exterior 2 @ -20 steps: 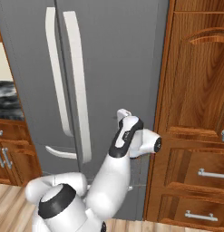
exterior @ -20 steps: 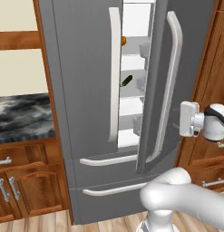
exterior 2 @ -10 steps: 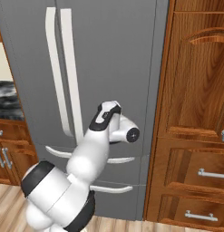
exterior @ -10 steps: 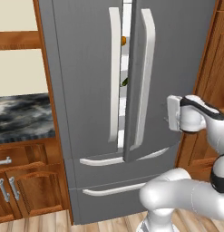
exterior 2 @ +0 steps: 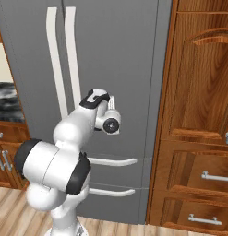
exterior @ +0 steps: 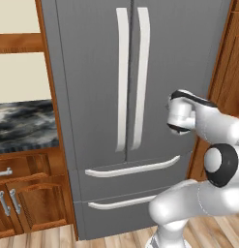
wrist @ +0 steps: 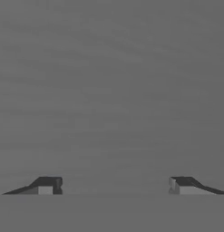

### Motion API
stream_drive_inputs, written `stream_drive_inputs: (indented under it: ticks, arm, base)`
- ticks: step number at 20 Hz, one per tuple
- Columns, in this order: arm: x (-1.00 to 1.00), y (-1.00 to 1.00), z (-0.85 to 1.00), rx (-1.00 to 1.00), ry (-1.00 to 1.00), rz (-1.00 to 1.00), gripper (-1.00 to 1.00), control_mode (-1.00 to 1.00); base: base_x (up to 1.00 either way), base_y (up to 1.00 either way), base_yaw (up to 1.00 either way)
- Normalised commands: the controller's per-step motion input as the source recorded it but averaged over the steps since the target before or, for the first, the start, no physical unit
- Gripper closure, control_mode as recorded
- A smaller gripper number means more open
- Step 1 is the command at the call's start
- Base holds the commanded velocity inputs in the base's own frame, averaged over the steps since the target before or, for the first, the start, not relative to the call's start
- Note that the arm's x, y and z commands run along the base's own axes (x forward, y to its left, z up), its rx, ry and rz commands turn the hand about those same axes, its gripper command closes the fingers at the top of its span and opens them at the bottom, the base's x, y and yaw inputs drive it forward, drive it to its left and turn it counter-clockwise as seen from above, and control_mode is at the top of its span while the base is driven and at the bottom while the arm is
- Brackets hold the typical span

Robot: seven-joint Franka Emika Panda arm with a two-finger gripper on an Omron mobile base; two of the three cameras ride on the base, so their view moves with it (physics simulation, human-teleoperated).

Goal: Place the onion in the correct fridge rack based on whether it is a fruit or vegetable. Finally, close the fridge door.

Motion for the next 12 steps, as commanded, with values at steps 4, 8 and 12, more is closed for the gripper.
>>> stream_drive_inputs:
  ticks: [4,8,12]
  arm:
    - [0.39,0.07,0.02,-0.03,0.07,-0.24,-1.00,-1.00]
    - [0.35,0.06,0.00,-0.03,0.07,-0.22,-1.00,-1.00]
    - [0.17,0.07,0.00,-0.02,0.04,-0.21,-1.00,-1.00]
  base:
    - [0.00,0.00,0.00]
    - [0.00,0.00,0.00]
    - [0.00,0.00,0.00]
